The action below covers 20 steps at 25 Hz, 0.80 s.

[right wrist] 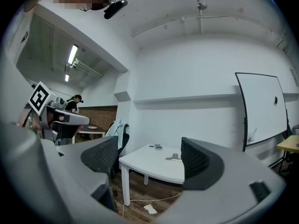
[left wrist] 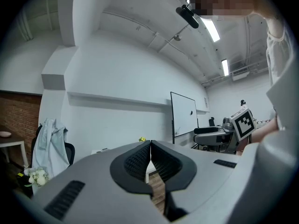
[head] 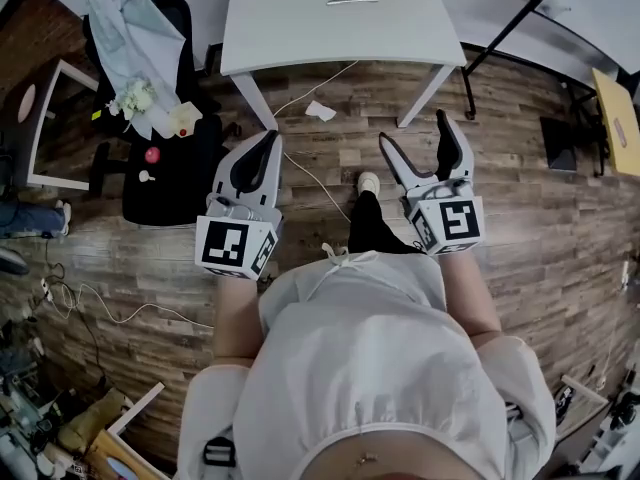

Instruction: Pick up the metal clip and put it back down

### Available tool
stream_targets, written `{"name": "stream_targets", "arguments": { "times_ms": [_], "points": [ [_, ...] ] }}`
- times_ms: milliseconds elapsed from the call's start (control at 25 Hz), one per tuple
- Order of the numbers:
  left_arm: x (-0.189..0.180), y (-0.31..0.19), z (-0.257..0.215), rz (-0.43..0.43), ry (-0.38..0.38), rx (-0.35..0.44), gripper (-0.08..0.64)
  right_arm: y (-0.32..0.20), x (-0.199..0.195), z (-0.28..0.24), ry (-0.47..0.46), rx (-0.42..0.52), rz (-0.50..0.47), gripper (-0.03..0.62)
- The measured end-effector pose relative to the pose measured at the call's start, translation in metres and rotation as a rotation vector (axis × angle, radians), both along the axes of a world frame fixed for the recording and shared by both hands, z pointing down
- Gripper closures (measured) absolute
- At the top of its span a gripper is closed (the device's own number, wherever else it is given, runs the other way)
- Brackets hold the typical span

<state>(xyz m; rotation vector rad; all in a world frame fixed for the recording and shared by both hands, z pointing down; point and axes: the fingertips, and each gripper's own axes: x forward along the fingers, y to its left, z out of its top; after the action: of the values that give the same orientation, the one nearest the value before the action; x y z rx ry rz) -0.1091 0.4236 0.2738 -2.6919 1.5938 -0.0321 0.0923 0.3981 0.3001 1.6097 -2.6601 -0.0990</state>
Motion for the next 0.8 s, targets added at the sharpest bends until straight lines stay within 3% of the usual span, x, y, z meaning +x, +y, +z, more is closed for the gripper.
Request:
{"name": "stream_targets", "arguments": {
  "times_ms": [320, 800],
  "points": [
    [0.021, -0.100, 0.004, -0.072, -0.027, -0.005, 0.540, -0.122, 0.025, 0.014, -0.019, -0.045, -0.051, 0.173],
    [0.089, -0.284, -0.002, -0.113, -0.070, 0.003, 0.540, -0.307, 0.072, 0.038, 0.033, -0.130, -0.157, 0.173]
  ]
}}
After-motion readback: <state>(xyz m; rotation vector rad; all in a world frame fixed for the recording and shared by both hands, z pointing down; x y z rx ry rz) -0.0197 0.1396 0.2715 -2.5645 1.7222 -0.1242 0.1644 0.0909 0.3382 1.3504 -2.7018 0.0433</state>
